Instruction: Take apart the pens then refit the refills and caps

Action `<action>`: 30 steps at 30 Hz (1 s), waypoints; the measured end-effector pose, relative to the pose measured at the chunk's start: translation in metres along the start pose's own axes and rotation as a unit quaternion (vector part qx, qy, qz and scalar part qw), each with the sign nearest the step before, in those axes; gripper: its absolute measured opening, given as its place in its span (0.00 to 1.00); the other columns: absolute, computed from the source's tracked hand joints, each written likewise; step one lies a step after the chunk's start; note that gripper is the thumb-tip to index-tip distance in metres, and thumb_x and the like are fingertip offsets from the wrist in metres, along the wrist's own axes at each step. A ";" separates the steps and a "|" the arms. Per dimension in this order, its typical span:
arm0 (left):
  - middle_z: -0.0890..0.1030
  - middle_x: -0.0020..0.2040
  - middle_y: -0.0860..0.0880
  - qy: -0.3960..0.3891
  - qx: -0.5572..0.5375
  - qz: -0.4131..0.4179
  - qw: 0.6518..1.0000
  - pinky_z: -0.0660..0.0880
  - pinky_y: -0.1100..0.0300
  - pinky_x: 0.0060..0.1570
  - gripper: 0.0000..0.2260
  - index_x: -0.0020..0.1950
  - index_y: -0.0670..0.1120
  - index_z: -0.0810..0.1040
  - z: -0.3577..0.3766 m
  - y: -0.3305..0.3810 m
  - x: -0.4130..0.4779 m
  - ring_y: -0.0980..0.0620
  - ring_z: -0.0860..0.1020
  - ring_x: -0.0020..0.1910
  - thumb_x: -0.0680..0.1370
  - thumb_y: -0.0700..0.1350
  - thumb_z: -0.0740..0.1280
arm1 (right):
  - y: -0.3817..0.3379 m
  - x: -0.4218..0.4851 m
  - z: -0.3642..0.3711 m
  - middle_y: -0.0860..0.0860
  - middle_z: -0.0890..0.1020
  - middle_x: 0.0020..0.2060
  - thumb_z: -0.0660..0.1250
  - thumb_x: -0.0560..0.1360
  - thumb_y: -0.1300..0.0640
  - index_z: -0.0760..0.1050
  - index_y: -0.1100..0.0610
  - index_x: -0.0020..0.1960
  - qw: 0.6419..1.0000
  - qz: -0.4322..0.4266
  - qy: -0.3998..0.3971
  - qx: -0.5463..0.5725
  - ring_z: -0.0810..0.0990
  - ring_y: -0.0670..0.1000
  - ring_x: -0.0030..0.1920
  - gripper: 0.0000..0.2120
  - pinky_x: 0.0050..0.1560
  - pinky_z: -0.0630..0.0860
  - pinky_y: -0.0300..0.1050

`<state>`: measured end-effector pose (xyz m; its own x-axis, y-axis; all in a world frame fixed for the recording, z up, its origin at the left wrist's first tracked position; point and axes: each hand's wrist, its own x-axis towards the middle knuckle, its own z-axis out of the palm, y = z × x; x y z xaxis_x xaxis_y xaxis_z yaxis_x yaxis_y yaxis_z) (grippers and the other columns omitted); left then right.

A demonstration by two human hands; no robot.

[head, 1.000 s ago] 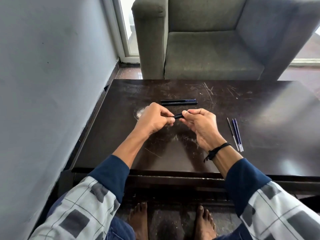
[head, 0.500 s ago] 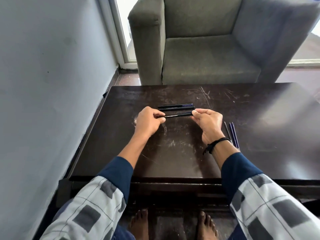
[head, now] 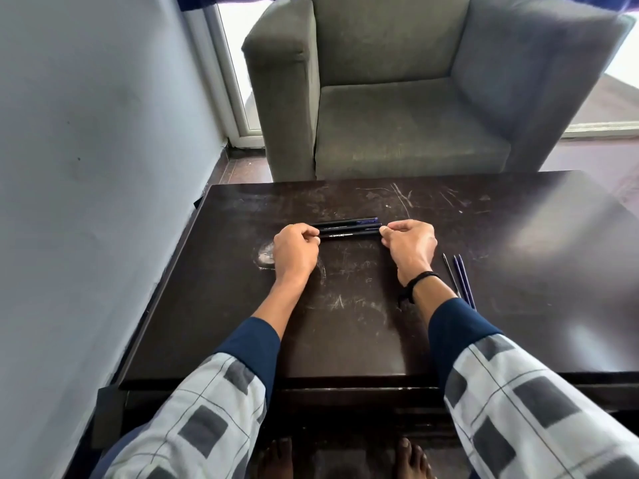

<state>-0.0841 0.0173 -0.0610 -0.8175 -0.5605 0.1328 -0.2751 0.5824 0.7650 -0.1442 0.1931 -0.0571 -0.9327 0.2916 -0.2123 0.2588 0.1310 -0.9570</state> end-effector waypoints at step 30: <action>0.85 0.43 0.54 -0.039 -0.105 -0.025 0.993 0.83 0.47 0.53 0.05 0.46 0.56 0.84 -0.067 -0.001 -0.038 0.52 0.84 0.44 0.77 0.44 0.73 | 0.004 -0.036 -0.117 0.58 0.77 0.61 0.70 0.74 0.61 0.82 0.53 0.59 0.889 -0.106 0.004 -0.446 0.76 0.64 0.62 0.14 0.60 0.74 0.52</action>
<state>-0.0193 -0.0016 -0.0244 -0.8441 -0.5341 0.0480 -0.2114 0.4137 0.8855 -0.0805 0.2939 -0.0297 -0.9833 0.1772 -0.0409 0.1771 0.8817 -0.4372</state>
